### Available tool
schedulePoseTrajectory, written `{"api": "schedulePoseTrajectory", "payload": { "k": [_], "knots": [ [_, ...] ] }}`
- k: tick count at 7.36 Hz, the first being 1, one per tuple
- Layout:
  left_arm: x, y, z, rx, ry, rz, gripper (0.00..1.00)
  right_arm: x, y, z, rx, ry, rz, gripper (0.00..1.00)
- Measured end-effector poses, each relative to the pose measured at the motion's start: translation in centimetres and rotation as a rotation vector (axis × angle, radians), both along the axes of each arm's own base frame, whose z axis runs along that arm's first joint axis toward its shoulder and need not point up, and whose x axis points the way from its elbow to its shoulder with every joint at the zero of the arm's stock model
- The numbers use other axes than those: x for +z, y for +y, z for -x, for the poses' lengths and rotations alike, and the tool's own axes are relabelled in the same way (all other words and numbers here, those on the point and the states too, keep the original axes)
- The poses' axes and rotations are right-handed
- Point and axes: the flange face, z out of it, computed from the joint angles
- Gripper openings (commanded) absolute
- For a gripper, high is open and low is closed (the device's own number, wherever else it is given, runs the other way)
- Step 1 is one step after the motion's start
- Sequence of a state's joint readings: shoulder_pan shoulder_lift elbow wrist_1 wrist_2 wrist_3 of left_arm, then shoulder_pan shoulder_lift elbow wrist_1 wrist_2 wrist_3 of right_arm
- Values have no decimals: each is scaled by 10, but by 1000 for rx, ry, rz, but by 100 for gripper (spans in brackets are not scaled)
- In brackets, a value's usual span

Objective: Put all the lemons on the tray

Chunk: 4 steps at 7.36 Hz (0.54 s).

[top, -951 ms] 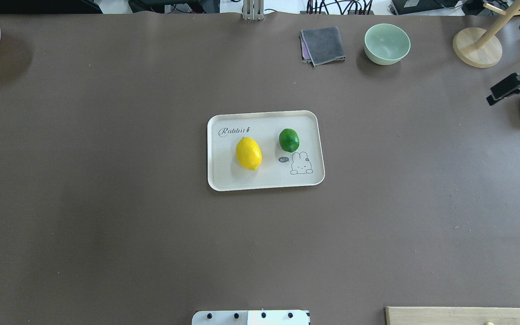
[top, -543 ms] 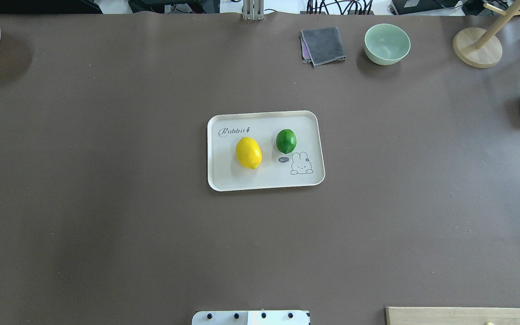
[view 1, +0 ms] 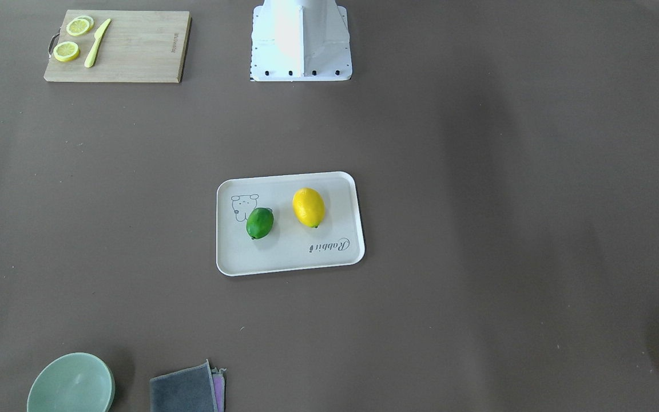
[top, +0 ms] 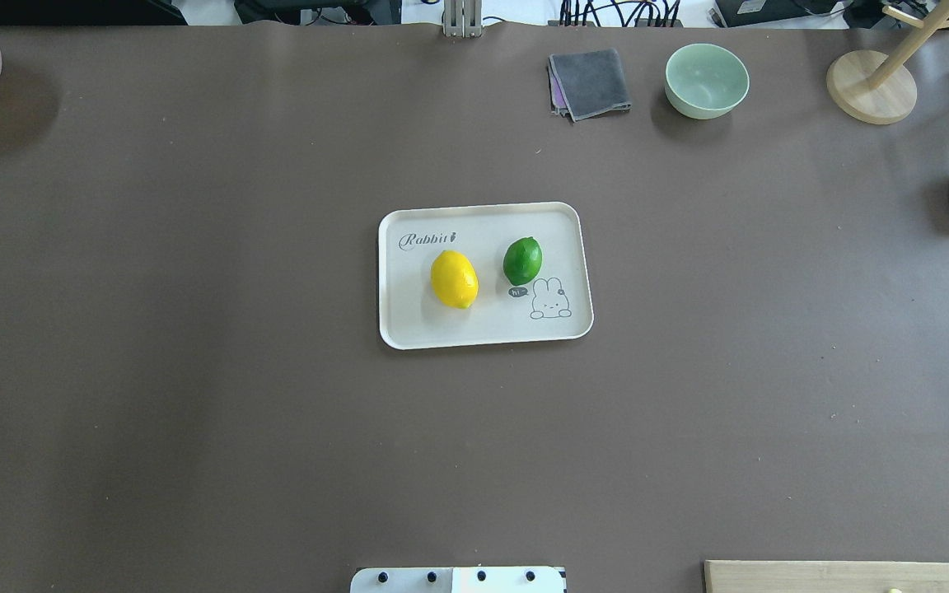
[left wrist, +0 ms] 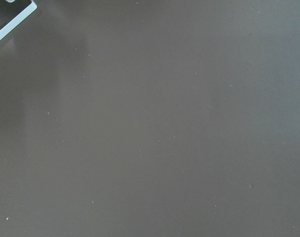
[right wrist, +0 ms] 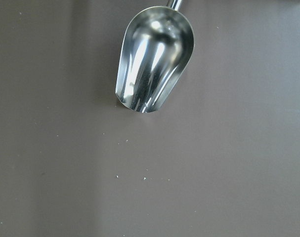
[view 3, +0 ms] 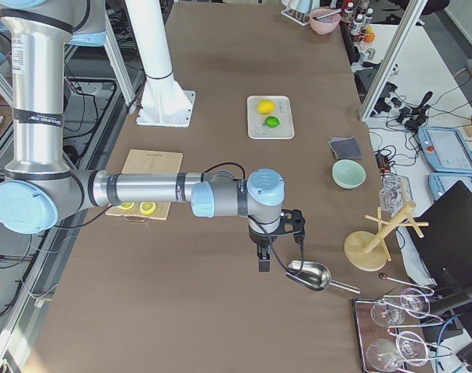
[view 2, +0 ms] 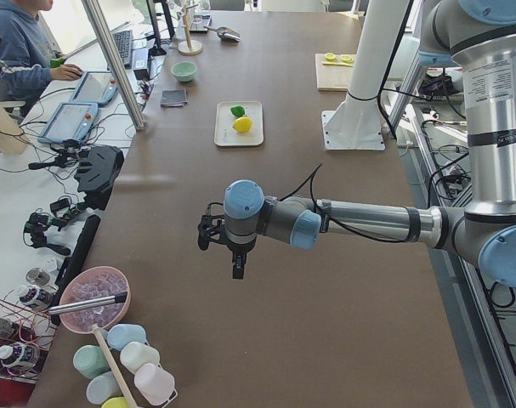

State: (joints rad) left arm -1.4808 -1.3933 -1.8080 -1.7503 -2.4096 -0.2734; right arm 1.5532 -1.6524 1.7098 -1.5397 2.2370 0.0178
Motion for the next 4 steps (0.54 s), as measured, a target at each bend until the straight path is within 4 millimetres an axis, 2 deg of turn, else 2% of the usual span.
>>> {"api": "schedulePoseTrajectory", "payload": {
  "k": [2,4],
  "knots": [
    [2,2,13,-26,11,50,98,3,0,3,-8,5,5,100],
    [3,3,16,-29,5,55,98,3,-1,5,-12,5,6,100]
  ]
}}
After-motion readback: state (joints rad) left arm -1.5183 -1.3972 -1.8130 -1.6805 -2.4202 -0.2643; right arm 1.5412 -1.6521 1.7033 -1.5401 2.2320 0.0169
